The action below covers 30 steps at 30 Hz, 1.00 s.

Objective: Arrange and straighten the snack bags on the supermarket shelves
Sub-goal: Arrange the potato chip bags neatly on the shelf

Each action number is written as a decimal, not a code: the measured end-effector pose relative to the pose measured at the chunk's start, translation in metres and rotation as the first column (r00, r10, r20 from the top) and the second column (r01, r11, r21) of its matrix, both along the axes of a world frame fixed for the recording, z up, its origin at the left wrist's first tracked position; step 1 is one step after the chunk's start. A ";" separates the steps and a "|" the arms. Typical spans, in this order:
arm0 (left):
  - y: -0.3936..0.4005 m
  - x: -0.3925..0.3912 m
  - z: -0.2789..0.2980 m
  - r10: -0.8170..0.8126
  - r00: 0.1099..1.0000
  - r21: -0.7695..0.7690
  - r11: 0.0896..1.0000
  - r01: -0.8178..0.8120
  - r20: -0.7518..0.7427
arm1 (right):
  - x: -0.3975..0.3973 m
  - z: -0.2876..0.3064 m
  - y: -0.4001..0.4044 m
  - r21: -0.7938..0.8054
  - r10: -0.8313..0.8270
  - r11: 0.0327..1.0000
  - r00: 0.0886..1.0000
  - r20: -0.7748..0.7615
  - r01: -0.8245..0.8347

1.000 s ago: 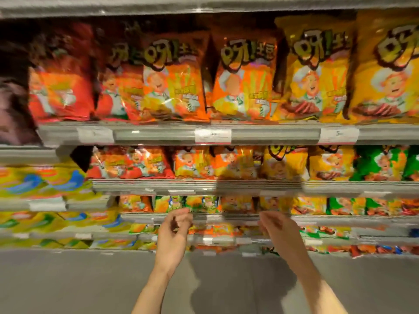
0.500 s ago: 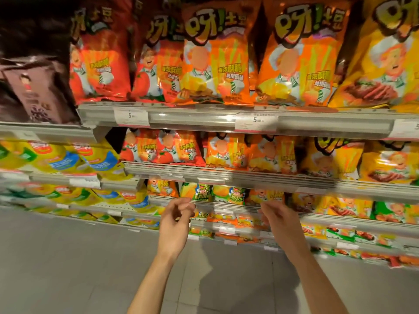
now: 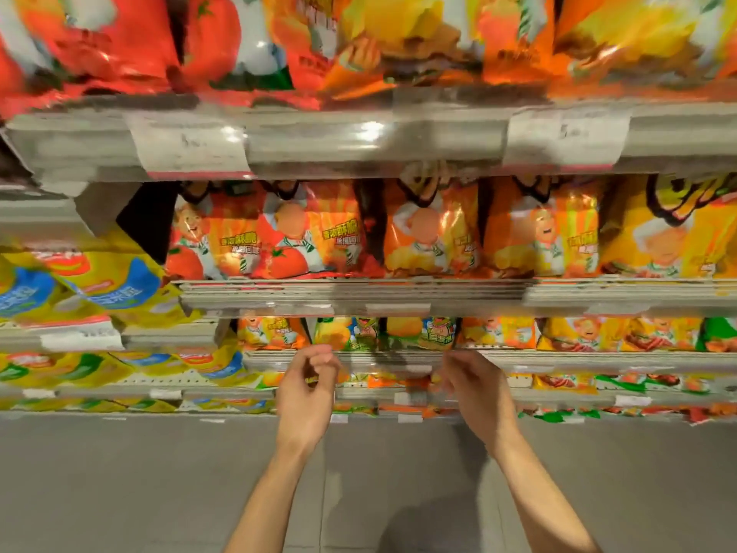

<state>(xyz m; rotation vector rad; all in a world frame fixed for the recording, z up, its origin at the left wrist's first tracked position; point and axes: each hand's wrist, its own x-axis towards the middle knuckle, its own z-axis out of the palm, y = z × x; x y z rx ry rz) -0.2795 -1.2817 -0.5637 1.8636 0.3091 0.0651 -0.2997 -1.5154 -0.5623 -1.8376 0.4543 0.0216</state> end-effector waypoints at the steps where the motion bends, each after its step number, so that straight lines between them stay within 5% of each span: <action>1: 0.001 0.009 -0.011 -0.011 1.000 0.039 0.999 0.010 0.012 | 0.009 -0.012 0.001 -0.016 -0.022 1.000 1.000 0.017 0.022; 3: 0.004 0.029 -0.037 -0.046 0.997 0.141 0.989 0.038 0.055 | 0.029 -0.037 -0.002 -0.040 -0.103 0.994 0.992 0.078 0.106; 8: 0.006 0.090 -0.102 -0.091 0.945 0.515 0.853 -0.089 0.314 | 0.082 -0.095 -0.020 -0.390 -0.098 0.895 0.949 0.299 0.216; 12: -0.008 0.122 -0.137 -0.101 0.922 0.595 0.788 -0.155 0.375 | 0.118 -0.139 -0.018 -0.624 -0.032 0.724 0.918 0.396 0.294; 23: -0.018 0.142 -0.173 -0.078 0.815 0.566 0.757 -0.326 0.574 | 0.131 -0.169 -0.013 -0.643 0.089 0.625 0.779 0.621 0.442; 30: -0.010 0.140 -0.172 -0.109 0.829 0.536 0.806 -0.250 0.549 | 0.128 -0.169 -0.019 -0.549 0.117 0.740 0.730 0.673 0.388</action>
